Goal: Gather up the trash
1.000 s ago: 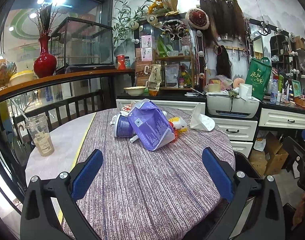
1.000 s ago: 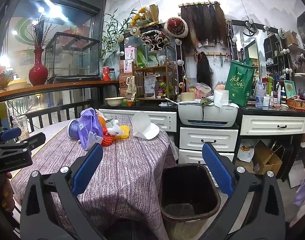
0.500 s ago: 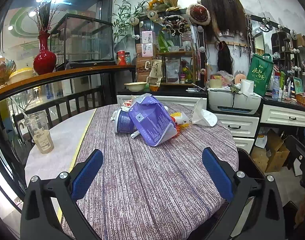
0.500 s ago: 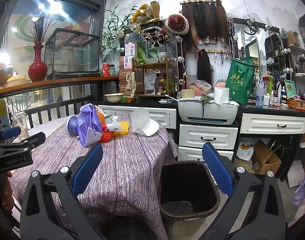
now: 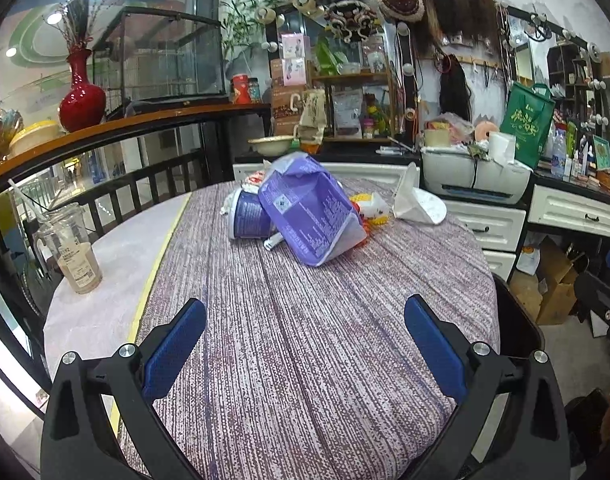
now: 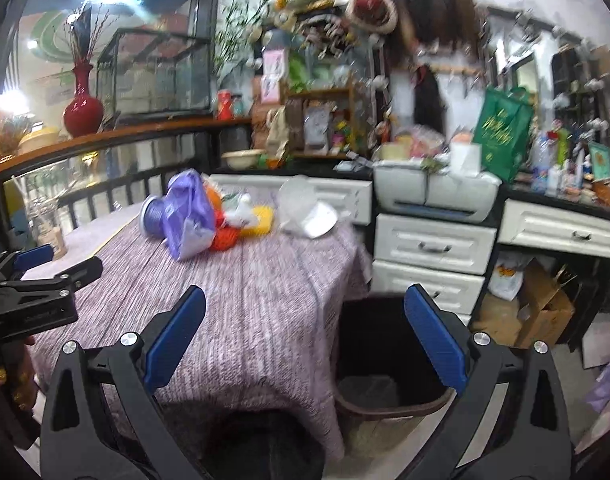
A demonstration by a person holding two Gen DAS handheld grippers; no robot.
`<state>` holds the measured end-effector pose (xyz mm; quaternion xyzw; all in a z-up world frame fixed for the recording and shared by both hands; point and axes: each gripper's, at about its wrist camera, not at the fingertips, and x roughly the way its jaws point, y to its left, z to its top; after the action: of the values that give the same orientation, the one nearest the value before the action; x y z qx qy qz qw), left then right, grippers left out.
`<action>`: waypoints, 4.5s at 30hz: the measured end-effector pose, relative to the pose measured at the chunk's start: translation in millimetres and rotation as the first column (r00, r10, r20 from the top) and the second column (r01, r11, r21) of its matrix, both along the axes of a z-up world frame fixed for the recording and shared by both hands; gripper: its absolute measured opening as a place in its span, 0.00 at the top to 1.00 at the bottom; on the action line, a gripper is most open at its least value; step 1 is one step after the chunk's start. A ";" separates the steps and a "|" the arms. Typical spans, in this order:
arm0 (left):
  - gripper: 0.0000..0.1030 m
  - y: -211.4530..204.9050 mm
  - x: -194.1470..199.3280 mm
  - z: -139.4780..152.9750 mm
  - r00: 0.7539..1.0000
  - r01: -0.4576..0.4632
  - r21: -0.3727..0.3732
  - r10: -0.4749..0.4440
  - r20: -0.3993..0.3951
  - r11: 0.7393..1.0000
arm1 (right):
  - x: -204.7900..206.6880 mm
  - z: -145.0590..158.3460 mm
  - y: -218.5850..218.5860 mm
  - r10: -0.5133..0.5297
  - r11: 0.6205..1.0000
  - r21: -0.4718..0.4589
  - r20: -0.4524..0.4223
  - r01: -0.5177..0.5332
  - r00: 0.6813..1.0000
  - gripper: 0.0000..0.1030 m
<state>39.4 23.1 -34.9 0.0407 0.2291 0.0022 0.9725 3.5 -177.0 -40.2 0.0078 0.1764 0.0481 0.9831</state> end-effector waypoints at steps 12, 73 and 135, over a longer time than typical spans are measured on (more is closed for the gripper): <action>0.05 -7.9 67.9 -11.3 0.973 0.071 0.006 -0.067 -0.222 0.997 | 96.6 -12.6 11.6 0.091 0.995 -0.007 -0.200 -0.095 0.976 0.05; 0.68 34.4 89.2 6.2 0.980 -0.028 -0.128 0.002 -0.198 0.991 | 295.8 -7.3 151.0 0.358 0.897 -0.146 -0.312 -0.416 0.880 0.23; 0.68 -195.1 74.3 -6.3 0.864 0.448 -0.048 -0.446 -0.234 0.893 | 218.8 -173.9 -140.7 -0.164 0.967 0.082 -0.528 0.242 0.833 0.25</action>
<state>113.7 -172.0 -41.2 0.0966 0.3285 -0.2272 0.9117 222.3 -317.8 -214.1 0.1109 0.4282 -0.0478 0.8956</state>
